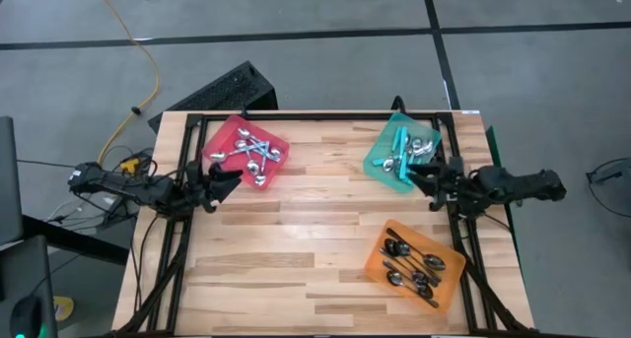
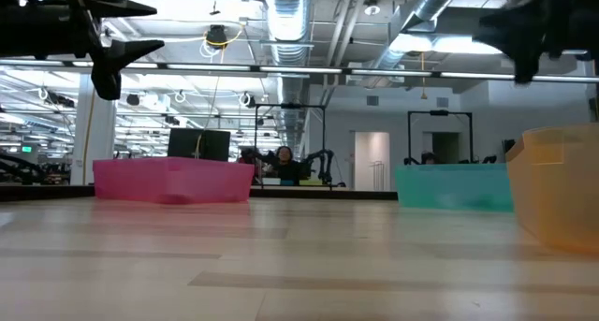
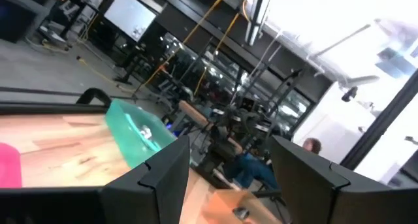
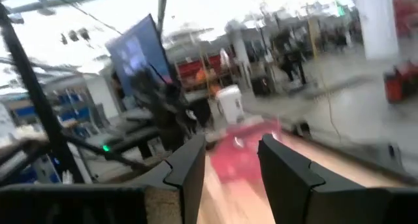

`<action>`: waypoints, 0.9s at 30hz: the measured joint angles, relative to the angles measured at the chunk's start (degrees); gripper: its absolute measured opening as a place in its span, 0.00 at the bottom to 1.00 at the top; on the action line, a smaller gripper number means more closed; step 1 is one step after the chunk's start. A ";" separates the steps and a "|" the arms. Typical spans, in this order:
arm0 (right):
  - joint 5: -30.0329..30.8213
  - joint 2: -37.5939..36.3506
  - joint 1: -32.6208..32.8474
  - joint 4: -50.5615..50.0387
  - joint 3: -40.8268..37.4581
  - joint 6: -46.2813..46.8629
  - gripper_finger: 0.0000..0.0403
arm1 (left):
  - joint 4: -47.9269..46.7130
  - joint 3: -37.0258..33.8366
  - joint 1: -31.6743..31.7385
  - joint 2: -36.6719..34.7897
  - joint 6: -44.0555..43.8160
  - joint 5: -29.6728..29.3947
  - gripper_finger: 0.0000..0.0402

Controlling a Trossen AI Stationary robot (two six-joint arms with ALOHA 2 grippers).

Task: Sort silverware by color (type)
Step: Return to Home Position

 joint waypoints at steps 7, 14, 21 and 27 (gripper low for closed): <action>-11.29 0.44 -4.99 10.93 -9.15 2.27 0.41 | -1.86 -0.02 -3.01 0.01 2.30 -1.51 0.49; -13.14 -0.02 -9.81 9.17 -9.17 1.99 0.41 | -7.29 -0.04 -5.41 0.07 1.17 -4.30 0.49; -19.97 -0.02 -13.17 9.31 -9.18 0.65 0.41 | -12.01 -0.07 -8.55 0.09 0.69 -13.27 0.49; -20.40 -0.02 -15.53 5.81 -9.19 0.51 0.41 | -14.24 -0.07 -11.46 0.09 0.83 -13.53 0.49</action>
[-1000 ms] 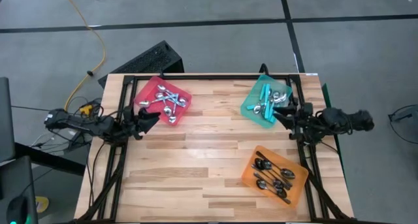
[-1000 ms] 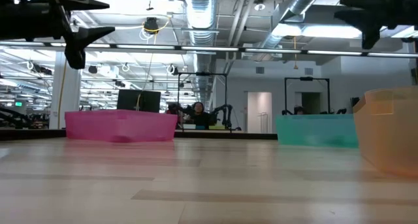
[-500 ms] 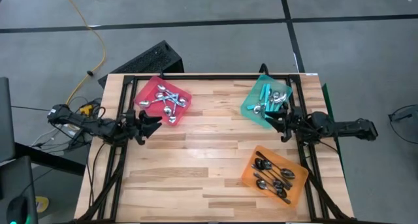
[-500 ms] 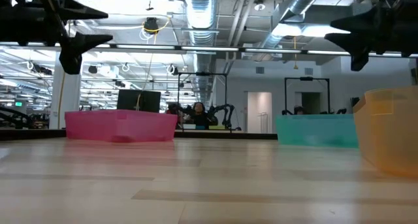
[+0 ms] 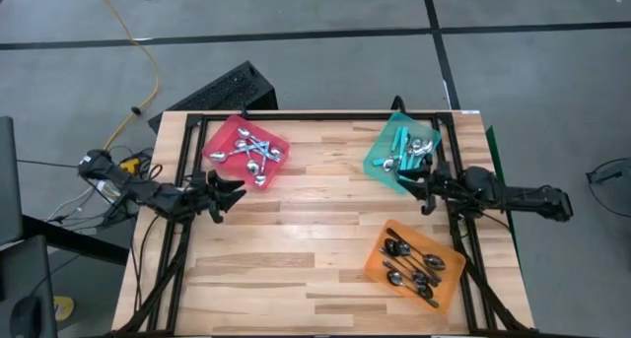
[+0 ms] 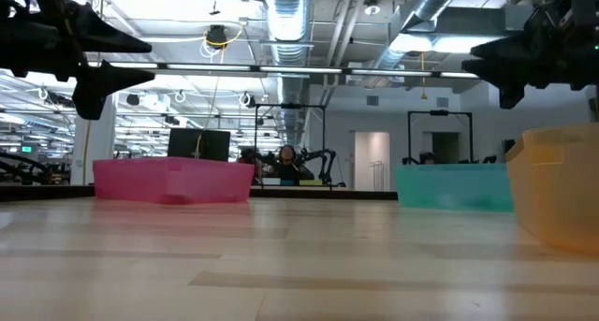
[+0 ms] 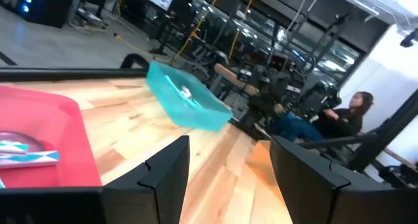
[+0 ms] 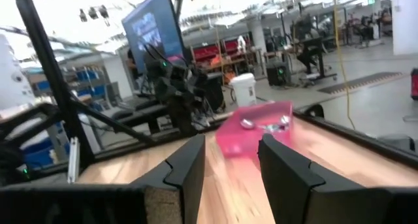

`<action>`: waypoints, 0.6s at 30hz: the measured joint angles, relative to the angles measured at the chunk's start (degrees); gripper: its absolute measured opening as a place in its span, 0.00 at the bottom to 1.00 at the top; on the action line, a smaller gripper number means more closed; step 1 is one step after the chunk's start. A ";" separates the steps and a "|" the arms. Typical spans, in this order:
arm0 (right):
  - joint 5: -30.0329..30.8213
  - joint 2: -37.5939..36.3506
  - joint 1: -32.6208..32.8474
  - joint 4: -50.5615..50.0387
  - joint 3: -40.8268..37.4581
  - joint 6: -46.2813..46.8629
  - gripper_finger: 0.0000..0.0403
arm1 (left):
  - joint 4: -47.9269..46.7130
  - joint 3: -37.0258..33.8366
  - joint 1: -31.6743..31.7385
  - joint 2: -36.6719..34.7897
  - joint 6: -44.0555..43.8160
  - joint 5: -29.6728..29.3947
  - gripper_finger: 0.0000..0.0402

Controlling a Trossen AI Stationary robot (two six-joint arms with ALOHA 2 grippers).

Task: Sort silverware by color (type)
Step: Return to Home Position

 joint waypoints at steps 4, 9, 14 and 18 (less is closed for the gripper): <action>-0.23 0.00 -0.87 -3.56 0.00 -0.02 0.41 | -1.39 -0.02 -2.05 -0.02 -0.33 -3.48 0.49; -0.25 0.00 -2.14 -5.84 -0.02 -0.04 0.41 | -4.75 -0.02 -4.32 -0.02 -2.27 -8.83 0.49; -0.29 0.00 -3.25 -6.37 -0.02 -0.98 0.41 | -6.83 -0.04 -6.68 -0.09 -3.72 -11.08 0.49; -0.32 0.00 -4.30 -6.76 -0.02 -1.53 0.41 | -8.08 -0.04 -8.73 -0.09 -4.33 -13.88 0.49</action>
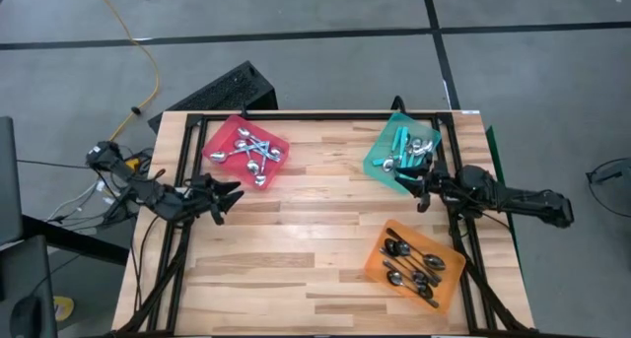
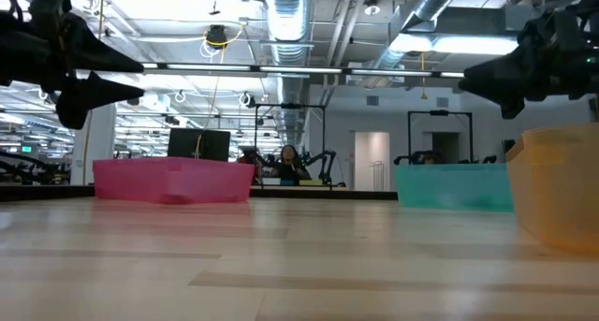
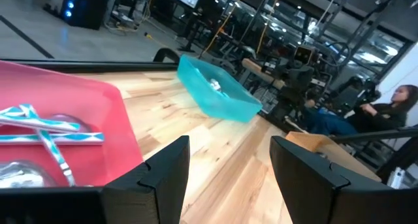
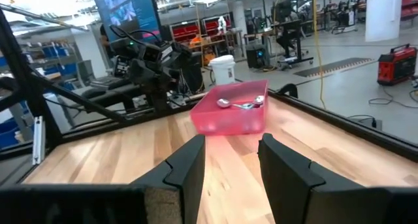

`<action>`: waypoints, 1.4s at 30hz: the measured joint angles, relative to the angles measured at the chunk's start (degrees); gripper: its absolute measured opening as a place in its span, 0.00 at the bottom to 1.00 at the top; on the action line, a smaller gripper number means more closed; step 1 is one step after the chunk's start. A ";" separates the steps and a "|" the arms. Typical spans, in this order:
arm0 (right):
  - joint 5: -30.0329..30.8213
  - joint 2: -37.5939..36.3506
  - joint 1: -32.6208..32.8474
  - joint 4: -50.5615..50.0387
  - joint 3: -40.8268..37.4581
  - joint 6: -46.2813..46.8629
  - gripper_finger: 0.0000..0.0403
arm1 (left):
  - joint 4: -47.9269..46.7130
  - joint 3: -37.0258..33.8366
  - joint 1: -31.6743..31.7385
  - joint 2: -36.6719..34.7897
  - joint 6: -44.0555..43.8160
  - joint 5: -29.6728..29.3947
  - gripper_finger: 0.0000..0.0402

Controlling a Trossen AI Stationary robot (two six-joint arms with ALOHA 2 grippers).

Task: Sort silverware by color (type)
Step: Return to Home Position

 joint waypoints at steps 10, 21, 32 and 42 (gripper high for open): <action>0.00 0.22 -2.53 -0.41 0.00 -2.23 0.41 | -0.87 -0.02 -4.96 0.00 0.10 -3.04 0.49; 0.00 0.69 -3.18 -0.49 -0.02 -2.60 0.41 | -1.34 -0.02 -7.36 0.00 -2.48 -6.32 0.49; 0.02 2.38 -3.16 -0.33 -0.04 -2.58 0.41 | -1.25 -0.04 -7.34 0.00 -3.60 -5.84 0.49; 0.04 2.38 -3.16 -0.28 -0.07 -2.54 0.41 | 1.28 0.18 -7.36 -0.02 2.34 36.11 0.49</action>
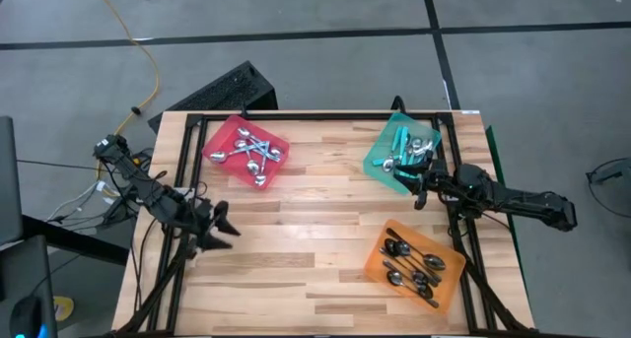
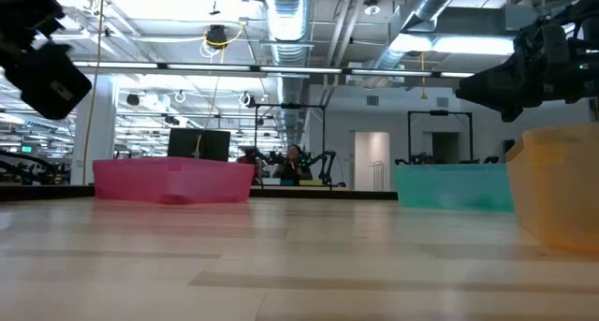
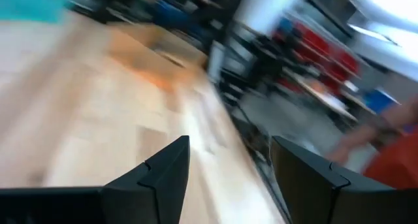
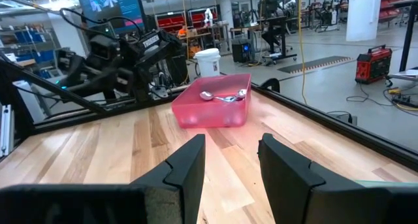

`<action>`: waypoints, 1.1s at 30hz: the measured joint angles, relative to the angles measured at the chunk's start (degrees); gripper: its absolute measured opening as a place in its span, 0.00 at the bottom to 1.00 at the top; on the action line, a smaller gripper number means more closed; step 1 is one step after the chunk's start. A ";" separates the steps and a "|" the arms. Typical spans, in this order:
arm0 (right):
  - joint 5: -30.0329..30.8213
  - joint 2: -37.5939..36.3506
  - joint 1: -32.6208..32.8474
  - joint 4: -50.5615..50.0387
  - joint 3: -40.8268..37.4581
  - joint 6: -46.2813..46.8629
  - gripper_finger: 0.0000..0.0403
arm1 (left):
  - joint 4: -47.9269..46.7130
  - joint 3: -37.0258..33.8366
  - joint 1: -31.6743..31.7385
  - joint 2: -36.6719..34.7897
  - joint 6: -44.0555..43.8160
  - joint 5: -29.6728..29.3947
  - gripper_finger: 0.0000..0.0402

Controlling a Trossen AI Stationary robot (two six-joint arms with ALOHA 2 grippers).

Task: Sort silverware by color (type)
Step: Return to Home Position

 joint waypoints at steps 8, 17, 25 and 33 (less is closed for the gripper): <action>0.02 0.00 0.00 0.02 0.00 0.02 0.41 | -1.67 -0.07 0.02 -1.36 6.73 8.26 0.49; 0.04 0.02 0.00 0.02 0.00 0.02 0.41 | -3.20 -0.07 0.08 -10.78 14.63 17.85 0.49; 0.07 0.02 0.00 0.05 0.00 0.02 0.41 | -2.64 -0.07 1.31 -11.33 17.22 13.74 0.49; 0.09 0.02 0.00 0.04 0.00 0.02 0.41 | -2.33 -0.07 1.38 -11.20 15.07 11.84 0.49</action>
